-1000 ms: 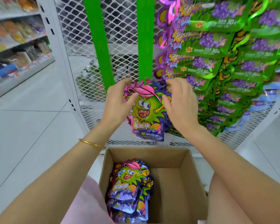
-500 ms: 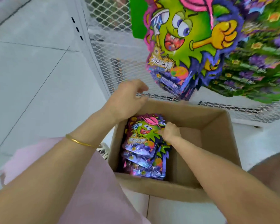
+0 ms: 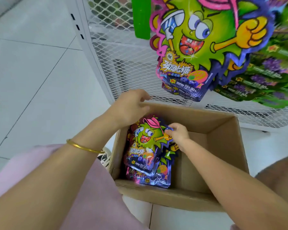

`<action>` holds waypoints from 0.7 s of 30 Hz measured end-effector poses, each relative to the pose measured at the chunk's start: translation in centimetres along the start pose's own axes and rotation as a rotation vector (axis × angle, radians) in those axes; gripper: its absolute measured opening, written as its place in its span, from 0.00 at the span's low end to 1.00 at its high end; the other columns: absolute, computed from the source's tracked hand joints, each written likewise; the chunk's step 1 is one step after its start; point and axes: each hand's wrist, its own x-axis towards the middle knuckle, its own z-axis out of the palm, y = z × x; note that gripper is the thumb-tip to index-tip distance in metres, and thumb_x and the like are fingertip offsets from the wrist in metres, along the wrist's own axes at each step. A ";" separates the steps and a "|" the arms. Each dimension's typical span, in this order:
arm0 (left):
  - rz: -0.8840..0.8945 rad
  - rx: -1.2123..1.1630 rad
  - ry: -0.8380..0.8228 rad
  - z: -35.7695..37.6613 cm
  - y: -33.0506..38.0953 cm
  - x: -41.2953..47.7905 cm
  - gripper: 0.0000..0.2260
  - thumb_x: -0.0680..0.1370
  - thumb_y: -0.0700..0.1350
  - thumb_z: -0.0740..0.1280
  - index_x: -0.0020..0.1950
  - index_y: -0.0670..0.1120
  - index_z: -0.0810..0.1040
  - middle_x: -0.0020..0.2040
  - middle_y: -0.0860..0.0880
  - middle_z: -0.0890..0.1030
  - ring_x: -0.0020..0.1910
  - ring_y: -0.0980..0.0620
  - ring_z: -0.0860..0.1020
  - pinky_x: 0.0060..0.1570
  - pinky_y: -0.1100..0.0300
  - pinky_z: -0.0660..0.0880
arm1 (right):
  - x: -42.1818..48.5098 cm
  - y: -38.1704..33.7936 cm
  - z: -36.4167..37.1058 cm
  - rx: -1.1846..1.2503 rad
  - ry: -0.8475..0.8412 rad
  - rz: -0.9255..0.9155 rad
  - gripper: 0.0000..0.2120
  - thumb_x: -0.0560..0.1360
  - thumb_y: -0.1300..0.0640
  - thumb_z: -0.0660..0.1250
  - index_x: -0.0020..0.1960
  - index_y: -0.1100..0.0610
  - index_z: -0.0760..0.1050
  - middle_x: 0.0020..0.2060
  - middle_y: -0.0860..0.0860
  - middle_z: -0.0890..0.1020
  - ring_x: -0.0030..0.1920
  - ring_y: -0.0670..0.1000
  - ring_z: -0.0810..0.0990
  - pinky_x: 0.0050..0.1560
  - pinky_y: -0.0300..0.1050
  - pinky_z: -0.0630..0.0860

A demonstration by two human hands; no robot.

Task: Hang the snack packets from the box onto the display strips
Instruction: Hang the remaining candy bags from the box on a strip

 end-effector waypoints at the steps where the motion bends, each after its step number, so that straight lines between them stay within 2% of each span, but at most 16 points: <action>1: -0.012 0.022 -0.016 0.1 -0.2 0.0 0.17 0.76 0.43 0.64 0.64 0.43 0.73 0.61 0.45 0.76 0.61 0.46 0.73 0.59 0.58 0.68 | -0.8 -0.5 -0.4 0.054 -0.043 -0.035 0.07 0.73 0.66 0.67 0.49 0.58 0.74 0.42 0.55 0.76 0.43 0.53 0.73 0.34 0.41 0.71; 5: -0.033 0.123 -0.059 0.4 -0.7 -0.3 0.20 0.74 0.43 0.66 0.66 0.41 0.71 0.63 0.41 0.75 0.63 0.43 0.71 0.60 0.55 0.66 | -4.4 -3.5 -3.1 0.166 -0.136 -0.267 0.08 0.74 0.68 0.66 0.44 0.55 0.74 0.38 0.51 0.78 0.37 0.46 0.76 0.36 0.34 0.72; 7: -0.047 0.121 -0.048 0.4 -0.6 -0.6 0.24 0.74 0.46 0.68 0.69 0.44 0.69 0.67 0.44 0.73 0.67 0.43 0.69 0.64 0.49 0.66 | -6.1 -5.5 -4.6 0.189 -0.179 -0.331 0.11 0.74 0.68 0.66 0.43 0.52 0.74 0.38 0.47 0.79 0.35 0.39 0.78 0.37 0.31 0.73; 9: -0.025 0.067 -0.018 0.2 -0.2 -0.9 0.25 0.74 0.48 0.69 0.69 0.47 0.69 0.68 0.47 0.72 0.67 0.45 0.68 0.65 0.47 0.66 | -7.7 -7.1 -6.1 0.158 -0.209 -0.393 0.09 0.74 0.67 0.67 0.47 0.53 0.74 0.41 0.46 0.79 0.39 0.37 0.79 0.41 0.27 0.73; 11: 0.008 -0.023 0.055 -0.1 0.6 -1.2 0.21 0.73 0.47 0.70 0.66 0.48 0.72 0.62 0.49 0.76 0.64 0.48 0.72 0.63 0.48 0.67 | -9.1 -8.4 -7.7 0.090 -0.225 -0.452 0.10 0.74 0.65 0.67 0.52 0.55 0.73 0.45 0.43 0.78 0.46 0.38 0.77 0.44 0.25 0.72; 12: 0.021 -0.066 0.092 -0.4 1.0 -1.4 0.19 0.73 0.46 0.70 0.63 0.48 0.75 0.56 0.50 0.78 0.60 0.49 0.74 0.61 0.48 0.69 | -9.8 -8.9 -8.5 0.053 -0.227 -0.474 0.10 0.74 0.63 0.67 0.53 0.54 0.73 0.45 0.41 0.77 0.47 0.38 0.75 0.44 0.25 0.71; 14: 0.076 -0.116 0.121 -0.9 2.0 -1.6 0.11 0.73 0.44 0.71 0.55 0.45 0.79 0.45 0.51 0.78 0.51 0.48 0.76 0.54 0.51 0.71 | -10.7 -9.6 -10.0 -0.014 -0.222 -0.498 0.10 0.74 0.61 0.68 0.53 0.53 0.73 0.48 0.41 0.77 0.51 0.40 0.74 0.47 0.29 0.70; 16: 0.132 -0.129 0.094 -1.6 3.0 -1.9 0.05 0.74 0.42 0.70 0.46 0.41 0.80 0.39 0.49 0.75 0.44 0.48 0.74 0.47 0.55 0.69 | -11.4 -10.4 -11.5 -0.088 -0.226 -0.522 0.09 0.74 0.60 0.68 0.53 0.54 0.74 0.52 0.46 0.78 0.55 0.43 0.74 0.50 0.34 0.69; 18: 0.186 -0.146 0.083 -2.9 4.6 -2.0 0.06 0.74 0.41 0.69 0.41 0.39 0.78 0.37 0.47 0.73 0.41 0.49 0.71 0.42 0.61 0.65 | -12.6 -11.9 -13.2 -0.158 -0.227 -0.606 0.08 0.74 0.62 0.68 0.51 0.53 0.75 0.50 0.45 0.78 0.53 0.39 0.75 0.51 0.31 0.69; 20: 0.243 -0.150 0.080 -4.4 6.5 -2.0 0.05 0.75 0.42 0.69 0.40 0.42 0.76 0.37 0.49 0.72 0.41 0.52 0.70 0.41 0.67 0.64 | -14.1 -14.1 -14.5 -0.208 -0.191 -0.713 0.11 0.73 0.61 0.69 0.48 0.46 0.75 0.46 0.43 0.79 0.45 0.33 0.76 0.47 0.27 0.71; 21: 0.273 -0.133 0.084 -5.3 7.6 -1.9 0.05 0.75 0.43 0.68 0.41 0.42 0.76 0.38 0.51 0.71 0.40 0.53 0.69 0.41 0.69 0.64 | -14.7 -15.3 -15.0 -0.254 -0.151 -0.769 0.11 0.73 0.59 0.69 0.46 0.43 0.74 0.44 0.43 0.79 0.42 0.35 0.77 0.45 0.31 0.72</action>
